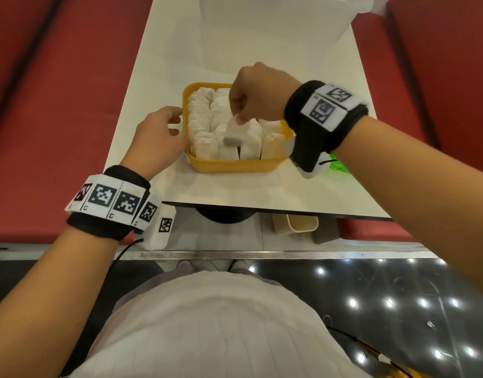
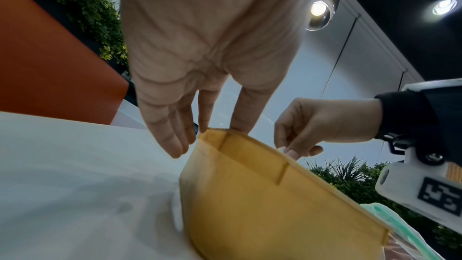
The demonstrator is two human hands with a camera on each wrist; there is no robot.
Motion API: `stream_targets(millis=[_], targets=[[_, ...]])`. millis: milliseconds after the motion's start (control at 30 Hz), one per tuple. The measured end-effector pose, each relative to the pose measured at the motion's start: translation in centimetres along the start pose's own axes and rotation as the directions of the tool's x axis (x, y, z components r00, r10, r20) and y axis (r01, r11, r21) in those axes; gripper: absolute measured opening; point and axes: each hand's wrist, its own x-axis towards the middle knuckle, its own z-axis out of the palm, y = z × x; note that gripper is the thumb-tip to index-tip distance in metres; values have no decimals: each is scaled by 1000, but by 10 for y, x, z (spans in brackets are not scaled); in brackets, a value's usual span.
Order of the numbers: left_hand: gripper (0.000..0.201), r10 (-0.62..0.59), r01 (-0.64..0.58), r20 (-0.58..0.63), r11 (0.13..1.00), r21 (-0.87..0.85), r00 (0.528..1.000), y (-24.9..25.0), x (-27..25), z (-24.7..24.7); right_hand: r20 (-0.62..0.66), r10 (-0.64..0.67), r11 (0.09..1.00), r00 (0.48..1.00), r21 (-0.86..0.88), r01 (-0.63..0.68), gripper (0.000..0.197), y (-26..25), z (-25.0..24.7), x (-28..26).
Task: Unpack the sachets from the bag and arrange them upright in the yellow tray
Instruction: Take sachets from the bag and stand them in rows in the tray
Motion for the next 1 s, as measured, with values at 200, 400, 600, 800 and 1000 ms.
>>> stream_targets(millis=[200, 400, 600, 800, 1000], targets=[[58, 0, 0, 0, 1000, -9, 1000, 0, 0, 1, 52, -73, 997, 996, 7, 73, 7, 13, -18, -27], [58, 6, -6, -3, 1000, -3, 1000, 0, 0, 0, 188, -22, 996, 982, -75, 37, 10, 12, 9, -13], [60, -8, 8, 0, 1000, -15, 1000, -2, 1, 0, 212, 19, 978, 977, -206, 26, 15, 15, 24, 9], [59, -10, 10, -4, 1000, -29, 1000, -2, 1, 2, 100, -2, 990, 995, -143, 17, 22, 16, 22, 8], [60, -7, 7, -12, 1000, 9, 1000, -1, 1, 2, -202, 172, 982, 964, 116, -151, 29, 48, 0, -24]])
